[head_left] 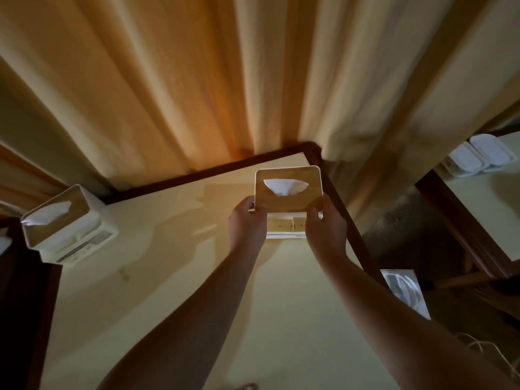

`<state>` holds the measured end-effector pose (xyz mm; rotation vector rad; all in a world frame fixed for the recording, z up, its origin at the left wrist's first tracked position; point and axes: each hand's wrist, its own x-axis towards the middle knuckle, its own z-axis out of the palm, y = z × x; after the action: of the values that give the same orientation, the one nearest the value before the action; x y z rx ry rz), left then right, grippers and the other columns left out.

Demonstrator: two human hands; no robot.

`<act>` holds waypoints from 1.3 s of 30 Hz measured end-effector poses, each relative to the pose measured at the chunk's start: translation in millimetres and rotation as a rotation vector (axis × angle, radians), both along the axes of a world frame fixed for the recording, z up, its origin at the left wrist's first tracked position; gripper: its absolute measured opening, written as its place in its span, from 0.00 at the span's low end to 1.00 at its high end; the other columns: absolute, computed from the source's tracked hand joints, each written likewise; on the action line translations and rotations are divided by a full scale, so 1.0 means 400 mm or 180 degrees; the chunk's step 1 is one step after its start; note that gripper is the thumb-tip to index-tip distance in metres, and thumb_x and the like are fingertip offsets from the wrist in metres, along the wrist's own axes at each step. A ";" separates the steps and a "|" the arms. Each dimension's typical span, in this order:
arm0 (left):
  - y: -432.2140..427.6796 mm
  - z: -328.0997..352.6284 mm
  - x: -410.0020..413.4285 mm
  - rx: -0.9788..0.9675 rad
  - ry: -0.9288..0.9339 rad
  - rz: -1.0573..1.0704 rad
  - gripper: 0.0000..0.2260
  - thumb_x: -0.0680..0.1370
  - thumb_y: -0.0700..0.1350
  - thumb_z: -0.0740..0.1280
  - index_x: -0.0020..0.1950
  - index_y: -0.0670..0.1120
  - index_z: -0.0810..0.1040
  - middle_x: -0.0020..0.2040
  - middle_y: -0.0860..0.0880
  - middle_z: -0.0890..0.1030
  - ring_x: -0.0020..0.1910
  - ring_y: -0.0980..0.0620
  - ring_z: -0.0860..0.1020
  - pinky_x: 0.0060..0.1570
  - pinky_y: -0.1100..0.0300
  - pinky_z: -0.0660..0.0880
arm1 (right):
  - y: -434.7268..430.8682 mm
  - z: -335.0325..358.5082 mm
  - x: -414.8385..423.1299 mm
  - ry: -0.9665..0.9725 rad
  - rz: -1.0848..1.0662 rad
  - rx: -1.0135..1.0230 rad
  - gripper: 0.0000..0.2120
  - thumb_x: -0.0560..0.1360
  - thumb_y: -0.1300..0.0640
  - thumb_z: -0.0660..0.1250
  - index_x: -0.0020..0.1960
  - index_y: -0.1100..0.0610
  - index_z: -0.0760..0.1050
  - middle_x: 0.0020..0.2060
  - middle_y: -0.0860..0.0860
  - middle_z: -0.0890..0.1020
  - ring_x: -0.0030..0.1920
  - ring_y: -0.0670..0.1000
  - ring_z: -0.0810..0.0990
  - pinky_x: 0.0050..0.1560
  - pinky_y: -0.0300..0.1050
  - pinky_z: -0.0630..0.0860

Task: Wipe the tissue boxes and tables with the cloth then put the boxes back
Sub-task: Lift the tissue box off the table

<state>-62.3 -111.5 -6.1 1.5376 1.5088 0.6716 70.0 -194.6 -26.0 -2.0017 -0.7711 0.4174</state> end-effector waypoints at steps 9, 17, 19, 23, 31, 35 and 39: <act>-0.287 0.008 -0.165 -0.0175 -0.0260 0.0442 0.07 0.77 0.45 0.71 0.53 0.56 0.81 0.47 0.58 0.83 0.49 0.53 0.82 0.49 0.54 0.79 | -0.254 0.020 -0.147 0.0027 0.0183 -0.0002 0.11 0.82 0.50 0.66 0.63 0.49 0.76 0.52 0.46 0.85 0.52 0.50 0.85 0.56 0.55 0.84; -0.563 -0.008 -0.318 -0.0318 -0.0478 0.0524 0.09 0.76 0.45 0.72 0.55 0.53 0.82 0.49 0.57 0.84 0.47 0.54 0.83 0.47 0.53 0.79 | -0.524 0.014 -0.256 -0.0060 0.0411 -0.0060 0.11 0.81 0.50 0.67 0.62 0.50 0.77 0.50 0.46 0.84 0.51 0.50 0.84 0.56 0.57 0.84; -0.636 -0.013 -0.348 -0.0355 -0.0540 0.0499 0.09 0.76 0.47 0.72 0.56 0.54 0.81 0.51 0.57 0.84 0.46 0.53 0.83 0.45 0.53 0.79 | -0.593 0.015 -0.269 -0.0089 0.0517 -0.0146 0.13 0.82 0.50 0.67 0.64 0.51 0.76 0.52 0.46 0.84 0.53 0.51 0.84 0.58 0.57 0.83; -0.766 -0.012 -0.398 -0.0468 -0.0525 0.0411 0.11 0.76 0.48 0.72 0.58 0.56 0.79 0.53 0.58 0.83 0.47 0.51 0.84 0.47 0.53 0.80 | -0.709 0.027 -0.293 -0.0021 0.0694 -0.0338 0.16 0.83 0.48 0.66 0.68 0.53 0.75 0.57 0.46 0.83 0.57 0.49 0.80 0.62 0.52 0.79; -0.888 -0.004 -0.427 -0.0490 -0.0341 0.0455 0.14 0.77 0.49 0.72 0.63 0.53 0.80 0.56 0.57 0.83 0.49 0.52 0.84 0.45 0.56 0.79 | -0.816 0.018 -0.295 -0.0025 0.0930 -0.0455 0.19 0.83 0.47 0.66 0.69 0.55 0.75 0.59 0.49 0.83 0.60 0.53 0.82 0.57 0.45 0.75; -0.917 -0.011 -0.411 -0.0540 -0.0325 0.0443 0.16 0.78 0.48 0.72 0.65 0.52 0.79 0.57 0.57 0.82 0.49 0.54 0.83 0.43 0.58 0.77 | -0.839 0.009 -0.270 0.0027 0.1031 -0.0490 0.20 0.83 0.47 0.67 0.70 0.55 0.74 0.60 0.49 0.83 0.62 0.52 0.81 0.59 0.45 0.75; -0.934 -0.016 -0.392 -0.0558 -0.0372 0.0504 0.14 0.79 0.47 0.72 0.64 0.53 0.77 0.54 0.60 0.79 0.49 0.56 0.82 0.42 0.60 0.75 | -0.847 0.003 -0.250 0.0126 0.1107 -0.0516 0.23 0.82 0.47 0.68 0.73 0.54 0.71 0.63 0.49 0.81 0.64 0.52 0.79 0.61 0.47 0.76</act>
<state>-218.9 -485.0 -12.7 1.2367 1.5679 0.6877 -30.1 -533.2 -24.6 -2.0022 -1.0948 0.7394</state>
